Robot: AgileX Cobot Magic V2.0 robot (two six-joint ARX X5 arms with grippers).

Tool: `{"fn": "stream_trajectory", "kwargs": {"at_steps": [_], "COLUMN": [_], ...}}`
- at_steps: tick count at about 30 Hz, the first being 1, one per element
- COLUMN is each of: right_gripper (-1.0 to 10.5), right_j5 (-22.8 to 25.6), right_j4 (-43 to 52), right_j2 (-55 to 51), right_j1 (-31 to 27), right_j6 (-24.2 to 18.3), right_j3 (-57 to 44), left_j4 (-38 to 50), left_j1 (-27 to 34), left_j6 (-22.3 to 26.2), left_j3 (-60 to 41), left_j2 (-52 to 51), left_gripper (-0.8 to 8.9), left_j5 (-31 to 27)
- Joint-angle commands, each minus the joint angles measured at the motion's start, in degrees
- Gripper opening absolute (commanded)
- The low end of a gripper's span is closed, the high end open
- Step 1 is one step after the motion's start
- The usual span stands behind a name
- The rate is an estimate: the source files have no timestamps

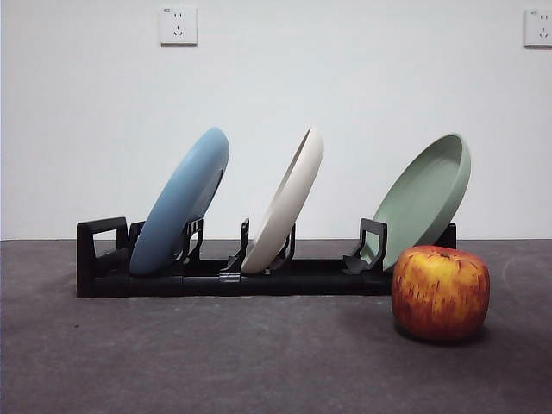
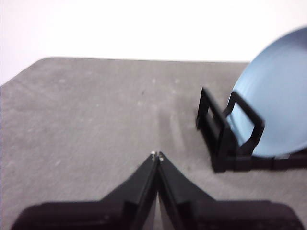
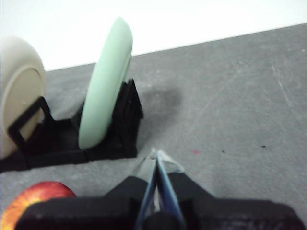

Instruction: Take the blue plate from the plate rack,put the plate on the table,take the apple from the table,put the apple in the plate

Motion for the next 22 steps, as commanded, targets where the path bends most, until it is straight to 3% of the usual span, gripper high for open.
{"fn": "stream_trajectory", "kwargs": {"at_steps": [1,6,10,16,20,22], "right_gripper": [0.0,-0.1,-0.1,-0.1,0.0,0.0], "right_j5": [-0.2,-0.33,-1.75,-1.73,-2.08,-4.98], "right_j4": [0.15,-2.64,-8.28,-17.68,-21.22,-21.99], "right_j2": [0.02,0.55,3.19,11.72,18.99,22.8], "right_j1": [-0.11,-0.11,-0.13,-0.13,-0.11,-0.13], "right_j6": [4.68,10.97,11.06,10.97,10.21,7.98], "right_j3": [-0.2,3.19,9.31,21.59,29.83,33.77], "left_j4": [1.53,0.92,-1.18,-1.49,-1.84,-2.99], "left_j1": [0.11,0.11,0.11,0.11,0.11,0.11], "left_j6": [-4.07,-10.19,-13.81,-13.88,-13.44,-13.44], "left_j3": [-0.63,1.81,6.08,14.62,21.42,25.51], "left_j2": [-0.15,0.0,2.6,12.83,23.04,28.61], "left_gripper": [-0.02,-0.08,-0.07,-0.07,-0.08,-0.08], "left_j5": [3.06,6.67,7.06,10.47,15.91,19.63]}}
